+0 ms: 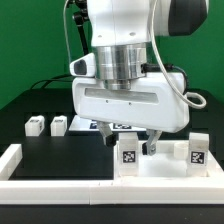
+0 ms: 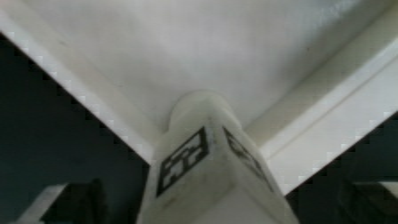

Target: Assemble square table

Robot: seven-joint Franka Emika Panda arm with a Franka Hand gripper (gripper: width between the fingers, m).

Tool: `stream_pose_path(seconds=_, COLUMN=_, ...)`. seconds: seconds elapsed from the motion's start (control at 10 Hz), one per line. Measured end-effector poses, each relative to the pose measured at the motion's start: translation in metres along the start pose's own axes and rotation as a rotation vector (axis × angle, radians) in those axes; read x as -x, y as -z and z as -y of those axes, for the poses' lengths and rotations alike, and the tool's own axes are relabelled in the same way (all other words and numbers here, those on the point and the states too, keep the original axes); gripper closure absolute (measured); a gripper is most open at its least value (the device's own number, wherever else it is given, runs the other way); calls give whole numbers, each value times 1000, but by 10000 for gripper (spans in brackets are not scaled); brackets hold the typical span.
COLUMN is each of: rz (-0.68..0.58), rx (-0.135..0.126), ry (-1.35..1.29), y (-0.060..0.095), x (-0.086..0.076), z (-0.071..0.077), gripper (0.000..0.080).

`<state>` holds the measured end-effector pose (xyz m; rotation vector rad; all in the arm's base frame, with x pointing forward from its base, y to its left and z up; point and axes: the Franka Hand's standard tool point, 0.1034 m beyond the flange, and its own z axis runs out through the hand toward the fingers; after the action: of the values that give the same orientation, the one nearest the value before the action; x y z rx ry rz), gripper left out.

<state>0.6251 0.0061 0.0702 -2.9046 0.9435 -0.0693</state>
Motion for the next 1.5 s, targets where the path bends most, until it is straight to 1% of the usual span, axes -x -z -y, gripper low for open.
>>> stream_pose_path(seconds=0.1, rz=-1, rx=0, ry=61, y=0, x=0, z=0, gripper=150)
stream_pose_path(seconds=0.2, rz=-17, rx=15, ry=264, y=3, x=-2, z=2, gripper=150)
stream_pose_path(seconds=0.3, rz=-32, rx=13, ry=426, y=4, x=-7, z=0, gripper=150)
stream_pose_path(seconds=0.4, rz=-49, rx=13, ry=513, y=5, x=-13, z=-4, gripper=150)
stream_pose_path(seconds=0.5, rz=-48, rx=13, ry=506, y=4, x=-13, z=-5, gripper=150)
stream_pose_path(seconds=0.6, rz=-48, rx=13, ry=507, y=4, x=-13, z=-5, gripper=256)
stream_pose_path(seconds=0.7, rz=-48, rx=14, ry=507, y=4, x=-13, z=-5, gripper=393)
stream_pose_path(seconds=0.8, rz=-47, rx=9, ry=436, y=3, x=-12, z=-4, gripper=393)
stream_pose_path(seconds=0.9, rz=-46, rx=6, ry=350, y=3, x=-12, z=-4, gripper=511)
stream_pose_path(seconds=1.1, rz=-44, rx=-1, ry=221, y=2, x=-11, z=-3, gripper=511)
stream_pose_path(seconds=1.3, rz=-43, rx=-4, ry=87, y=2, x=-12, z=-5, gripper=511)
stream_pose_path(seconds=1.5, rz=-41, rx=-1, ry=-150, y=2, x=-10, z=-5, gripper=511)
